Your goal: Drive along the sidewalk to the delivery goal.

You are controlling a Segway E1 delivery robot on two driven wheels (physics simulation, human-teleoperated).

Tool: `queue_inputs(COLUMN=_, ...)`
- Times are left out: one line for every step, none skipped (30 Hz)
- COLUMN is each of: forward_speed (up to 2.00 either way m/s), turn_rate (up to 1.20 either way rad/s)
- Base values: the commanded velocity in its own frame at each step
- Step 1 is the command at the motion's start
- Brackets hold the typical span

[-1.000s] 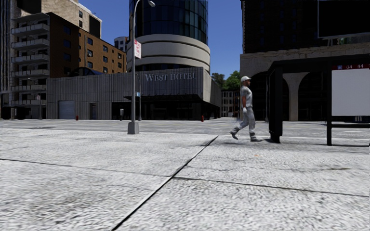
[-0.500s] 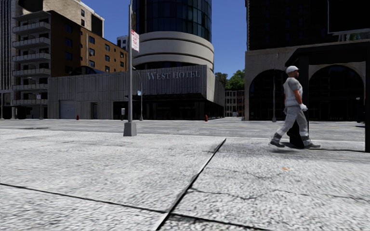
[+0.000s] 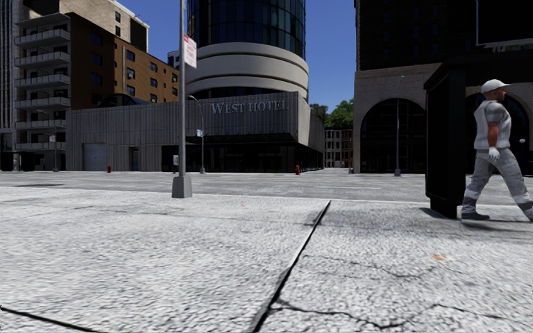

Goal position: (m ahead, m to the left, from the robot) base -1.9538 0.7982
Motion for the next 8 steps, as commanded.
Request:
queue_inputs(forward_speed=0.0, turn_rate=0.0)
queue_inputs(forward_speed=0.0, turn_rate=0.0)
queue_inputs(forward_speed=0.0, turn_rate=0.0)
queue_inputs(forward_speed=0.0, turn_rate=0.0)
queue_inputs(forward_speed=0.0, turn_rate=0.0)
queue_inputs(forward_speed=0.0, turn_rate=0.0)
queue_inputs(forward_speed=0.0, turn_rate=0.0)
queue_inputs(forward_speed=0.0, turn_rate=0.0)
